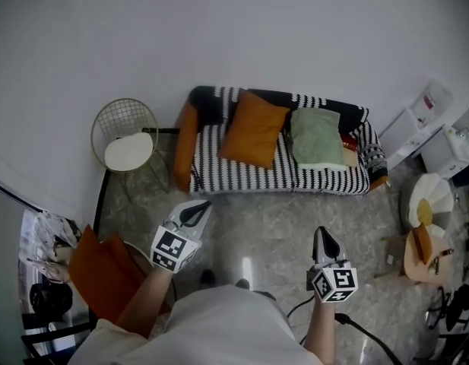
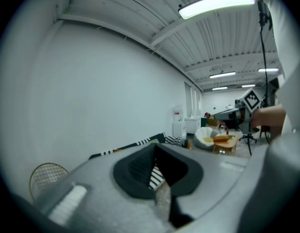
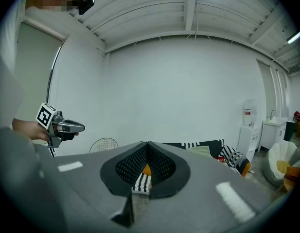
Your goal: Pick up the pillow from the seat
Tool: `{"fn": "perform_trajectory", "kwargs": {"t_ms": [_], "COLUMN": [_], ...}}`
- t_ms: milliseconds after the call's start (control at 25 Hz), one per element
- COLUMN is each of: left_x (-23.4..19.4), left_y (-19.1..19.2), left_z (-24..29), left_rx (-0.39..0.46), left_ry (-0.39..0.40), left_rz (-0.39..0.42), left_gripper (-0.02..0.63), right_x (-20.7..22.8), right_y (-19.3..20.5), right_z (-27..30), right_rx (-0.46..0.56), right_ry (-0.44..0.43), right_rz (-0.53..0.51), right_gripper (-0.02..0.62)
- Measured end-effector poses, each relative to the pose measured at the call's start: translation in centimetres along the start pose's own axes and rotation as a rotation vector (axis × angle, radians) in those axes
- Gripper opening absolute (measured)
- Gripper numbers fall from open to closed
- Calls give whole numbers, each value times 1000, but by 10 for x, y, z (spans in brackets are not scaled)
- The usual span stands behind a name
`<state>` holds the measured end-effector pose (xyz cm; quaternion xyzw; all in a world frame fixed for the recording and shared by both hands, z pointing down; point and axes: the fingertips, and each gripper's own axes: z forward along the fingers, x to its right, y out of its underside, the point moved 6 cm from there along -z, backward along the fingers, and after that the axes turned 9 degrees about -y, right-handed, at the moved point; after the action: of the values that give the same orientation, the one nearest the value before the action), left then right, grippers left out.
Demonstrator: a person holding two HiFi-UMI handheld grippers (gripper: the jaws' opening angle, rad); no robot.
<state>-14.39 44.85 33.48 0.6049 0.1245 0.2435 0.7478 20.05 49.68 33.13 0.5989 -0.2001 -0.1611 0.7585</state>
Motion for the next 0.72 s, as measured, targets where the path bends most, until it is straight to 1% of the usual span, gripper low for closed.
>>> {"fn": "perform_trajectory", "kwargs": {"t_ms": [440,720], "left_x": [-25,-45], "left_y": [25,34], "left_z": [-17,-27], "left_rx": [-27,-17], "left_ry": [38,62], "left_rz": [-15,-8], "left_gripper": [-2,-2], "right_x": [-41,-65], "right_y": [16,18], "right_z": [7,15], "right_rx": [-34,7], "right_ry": [15,16], "right_rz": [15,68], "right_gripper": [5,5]}}
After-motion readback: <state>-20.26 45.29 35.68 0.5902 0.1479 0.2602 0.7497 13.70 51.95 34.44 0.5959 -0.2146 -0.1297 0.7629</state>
